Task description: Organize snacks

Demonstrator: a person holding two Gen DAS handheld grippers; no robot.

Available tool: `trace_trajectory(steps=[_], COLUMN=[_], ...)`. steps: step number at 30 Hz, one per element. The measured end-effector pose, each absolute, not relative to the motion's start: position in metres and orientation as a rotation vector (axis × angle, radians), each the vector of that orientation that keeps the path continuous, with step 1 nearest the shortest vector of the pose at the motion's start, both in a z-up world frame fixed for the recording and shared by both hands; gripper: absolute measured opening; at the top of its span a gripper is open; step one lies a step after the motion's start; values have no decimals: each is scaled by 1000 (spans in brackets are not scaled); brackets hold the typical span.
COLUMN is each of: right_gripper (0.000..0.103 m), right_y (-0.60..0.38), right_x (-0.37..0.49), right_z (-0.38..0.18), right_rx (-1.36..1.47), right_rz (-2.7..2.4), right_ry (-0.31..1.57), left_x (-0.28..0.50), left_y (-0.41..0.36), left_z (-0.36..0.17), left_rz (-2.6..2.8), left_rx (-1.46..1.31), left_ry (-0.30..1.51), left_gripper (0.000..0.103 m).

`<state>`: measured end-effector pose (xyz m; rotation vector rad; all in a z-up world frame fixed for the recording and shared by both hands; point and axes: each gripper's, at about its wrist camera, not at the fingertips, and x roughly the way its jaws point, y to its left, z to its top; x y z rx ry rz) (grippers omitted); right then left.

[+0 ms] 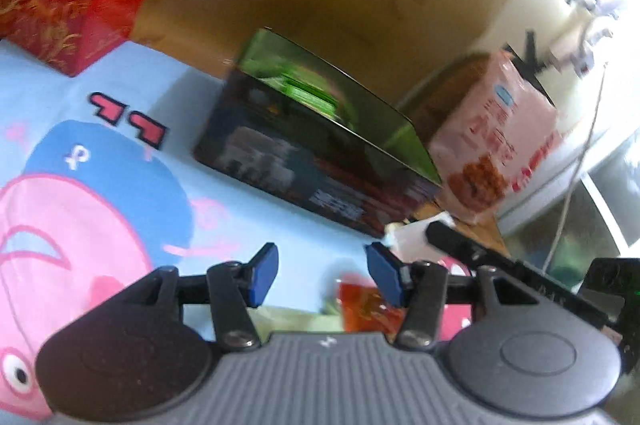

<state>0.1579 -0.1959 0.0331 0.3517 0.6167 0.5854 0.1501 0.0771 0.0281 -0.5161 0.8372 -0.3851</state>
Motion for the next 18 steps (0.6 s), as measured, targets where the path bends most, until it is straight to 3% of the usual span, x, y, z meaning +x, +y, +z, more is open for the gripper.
trace_trajectory(steps=[7, 13, 18], right_gripper=[34, 43, 44], right_y=[-148, -161, -182], right_x=[194, 185, 179], right_z=[3, 12, 8], right_rx=[505, 398, 345], right_rz=[702, 636, 628], right_ry=[854, 770, 770], left_x=[159, 166, 171], left_y=[106, 89, 72], left_z=[14, 10, 13], left_rz=[-331, -359, -387], left_rx=[-595, -559, -535], left_ry=[851, 879, 885], left_gripper=[51, 51, 51])
